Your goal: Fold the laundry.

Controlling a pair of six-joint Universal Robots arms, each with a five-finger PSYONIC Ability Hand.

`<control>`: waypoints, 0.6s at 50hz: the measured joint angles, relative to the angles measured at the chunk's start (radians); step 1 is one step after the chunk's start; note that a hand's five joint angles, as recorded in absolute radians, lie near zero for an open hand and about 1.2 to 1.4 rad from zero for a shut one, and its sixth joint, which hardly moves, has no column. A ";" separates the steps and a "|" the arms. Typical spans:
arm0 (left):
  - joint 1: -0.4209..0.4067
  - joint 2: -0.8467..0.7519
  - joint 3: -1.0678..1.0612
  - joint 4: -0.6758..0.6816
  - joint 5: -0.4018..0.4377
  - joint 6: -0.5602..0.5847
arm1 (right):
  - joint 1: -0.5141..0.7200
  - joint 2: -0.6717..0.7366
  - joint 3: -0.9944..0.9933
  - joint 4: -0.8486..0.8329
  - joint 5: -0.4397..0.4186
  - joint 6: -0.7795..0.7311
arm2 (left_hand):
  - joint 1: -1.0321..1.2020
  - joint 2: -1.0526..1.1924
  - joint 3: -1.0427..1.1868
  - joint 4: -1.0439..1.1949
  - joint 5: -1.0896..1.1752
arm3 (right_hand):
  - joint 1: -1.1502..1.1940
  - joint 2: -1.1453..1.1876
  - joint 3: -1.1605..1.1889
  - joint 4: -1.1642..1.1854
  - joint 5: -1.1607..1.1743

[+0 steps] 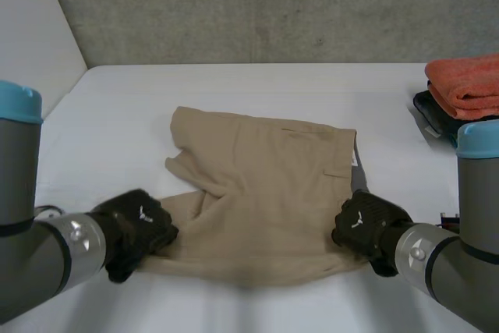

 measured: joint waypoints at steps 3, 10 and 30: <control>0.000 -0.044 0.053 0.059 -0.016 -0.021 | 0.008 0.022 -0.020 -0.045 0.007 0.029 | 0.000 0.000 0.000 0.000 0.006 | 0.003 0.000 0.000 0.000 0.004; 0.001 -0.215 0.259 0.266 -0.090 -0.096 | 0.032 0.126 -0.141 -0.233 0.098 0.123 | 0.000 0.000 0.000 0.000 0.005 | 0.012 0.000 0.000 0.000 0.008; 0.002 -0.819 1.137 0.554 -0.178 -0.136 | 0.052 0.571 -0.643 -0.796 0.308 0.269 | -0.001 -0.001 -0.001 0.004 0.006 | -0.014 -0.022 -0.024 -0.025 -0.010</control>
